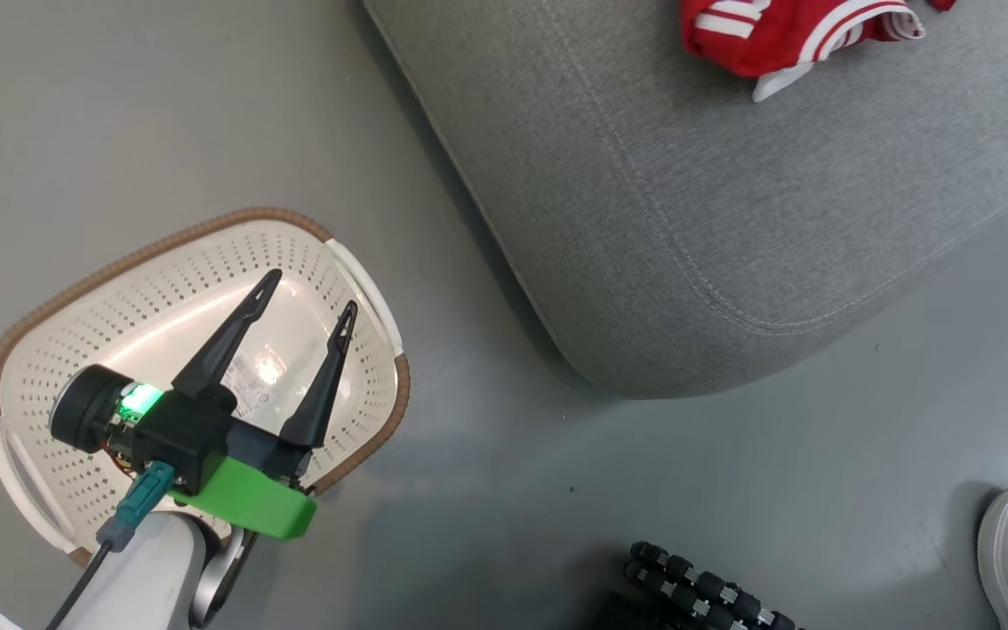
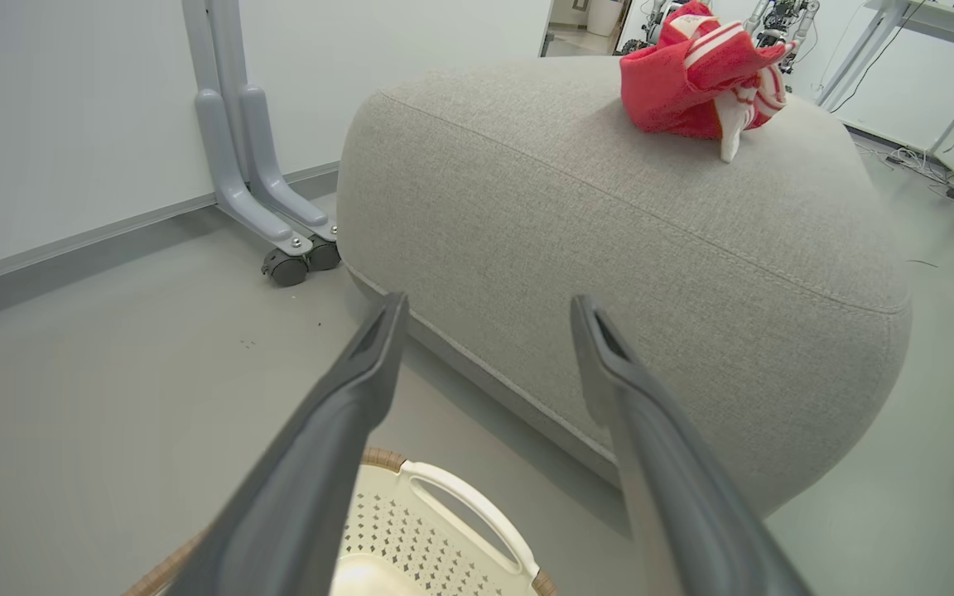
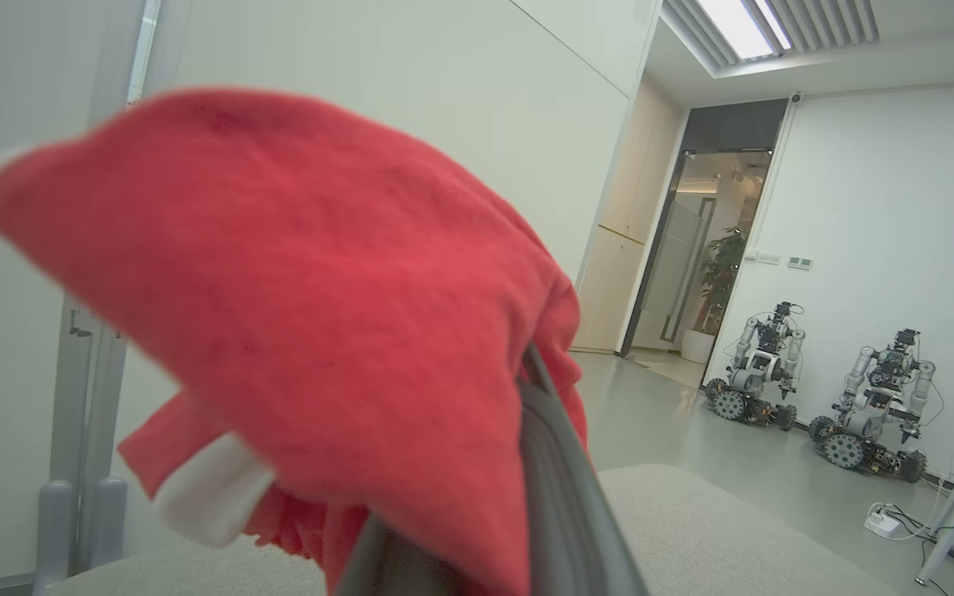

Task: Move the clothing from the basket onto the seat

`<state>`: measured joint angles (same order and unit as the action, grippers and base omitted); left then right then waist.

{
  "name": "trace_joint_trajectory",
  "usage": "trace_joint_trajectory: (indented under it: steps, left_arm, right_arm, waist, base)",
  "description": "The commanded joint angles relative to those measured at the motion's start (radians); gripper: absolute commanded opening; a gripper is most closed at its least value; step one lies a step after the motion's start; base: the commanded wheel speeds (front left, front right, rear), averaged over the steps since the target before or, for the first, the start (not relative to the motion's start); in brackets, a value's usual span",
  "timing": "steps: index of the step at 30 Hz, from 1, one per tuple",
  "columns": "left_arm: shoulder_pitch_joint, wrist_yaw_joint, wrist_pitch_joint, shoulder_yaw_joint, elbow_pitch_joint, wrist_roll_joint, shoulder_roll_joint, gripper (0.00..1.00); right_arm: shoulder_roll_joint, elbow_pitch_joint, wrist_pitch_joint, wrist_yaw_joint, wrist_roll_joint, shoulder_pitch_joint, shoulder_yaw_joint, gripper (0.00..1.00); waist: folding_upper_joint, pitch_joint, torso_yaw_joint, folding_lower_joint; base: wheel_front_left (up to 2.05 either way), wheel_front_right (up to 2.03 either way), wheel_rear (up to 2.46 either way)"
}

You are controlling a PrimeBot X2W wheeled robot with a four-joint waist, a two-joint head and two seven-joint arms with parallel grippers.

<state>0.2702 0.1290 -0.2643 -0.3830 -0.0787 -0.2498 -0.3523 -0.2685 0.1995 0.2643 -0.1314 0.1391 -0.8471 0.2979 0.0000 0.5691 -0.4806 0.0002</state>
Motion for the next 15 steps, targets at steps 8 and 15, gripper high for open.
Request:
trace_joint_trajectory:
  steps: [8, 15]
  left_arm:
    - [0.037, 0.002, 0.0, -0.014, 0.007, -0.007, -0.038, 1.0]
    - [0.049, 0.002, 0.0, -0.024, 0.023, -0.008, -0.046, 1.0]
  right_arm:
    - [-0.058, 0.233, 0.0, 0.002, -0.114, -0.15, -0.018, 0.0]
    - [-0.07, 0.416, 0.0, 0.002, -0.172, -0.211, 0.032, 0.0]
  waist:
    - [0.0, 0.183, 0.121, -0.0002]
    - [0.0, 0.232, 0.158, -0.0002]
  base:
    - [0.0, 0.0, 0.0]
    - [0.0, 0.0, 0.0]
